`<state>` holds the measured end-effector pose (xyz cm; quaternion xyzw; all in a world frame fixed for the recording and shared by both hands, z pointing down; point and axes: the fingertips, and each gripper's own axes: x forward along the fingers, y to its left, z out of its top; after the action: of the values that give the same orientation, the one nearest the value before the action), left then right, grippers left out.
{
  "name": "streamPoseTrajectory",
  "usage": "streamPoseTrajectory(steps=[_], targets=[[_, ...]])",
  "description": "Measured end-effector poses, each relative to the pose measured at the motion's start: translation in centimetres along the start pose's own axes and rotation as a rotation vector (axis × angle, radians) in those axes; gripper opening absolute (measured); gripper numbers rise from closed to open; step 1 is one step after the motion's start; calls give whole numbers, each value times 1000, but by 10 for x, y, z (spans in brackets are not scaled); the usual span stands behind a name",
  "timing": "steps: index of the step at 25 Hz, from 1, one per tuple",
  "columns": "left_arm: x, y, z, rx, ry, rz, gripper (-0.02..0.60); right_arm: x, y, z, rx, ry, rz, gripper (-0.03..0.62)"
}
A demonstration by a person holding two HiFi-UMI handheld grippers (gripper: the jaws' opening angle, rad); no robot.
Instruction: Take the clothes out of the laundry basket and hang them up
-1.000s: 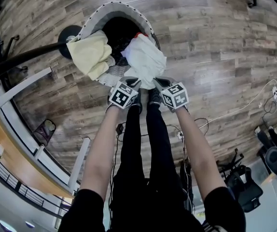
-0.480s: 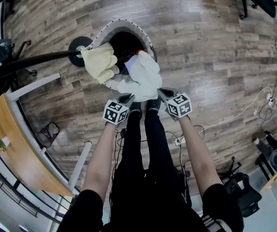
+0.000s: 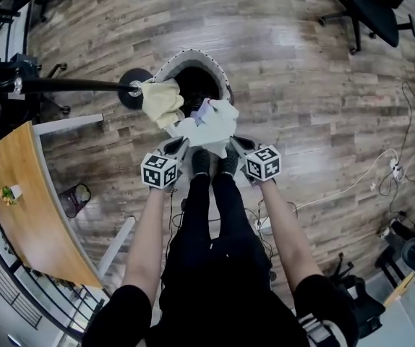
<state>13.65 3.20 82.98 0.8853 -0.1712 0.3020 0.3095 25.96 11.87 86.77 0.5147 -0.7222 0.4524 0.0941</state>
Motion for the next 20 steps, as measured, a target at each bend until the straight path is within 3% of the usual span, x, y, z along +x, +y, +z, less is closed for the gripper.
streamPoseTrajectory(steps=[6, 16, 20], targets=[[-52, -22, 51, 8, -153, 73, 40, -30, 31, 56, 14, -117, 25, 9], [-150, -68, 109, 63, -387, 136, 40, -89, 108, 142, -150, -279, 107, 11], [-185, -90, 126, 123, -438, 151, 41, -109, 139, 162, -187, -323, 145, 10]])
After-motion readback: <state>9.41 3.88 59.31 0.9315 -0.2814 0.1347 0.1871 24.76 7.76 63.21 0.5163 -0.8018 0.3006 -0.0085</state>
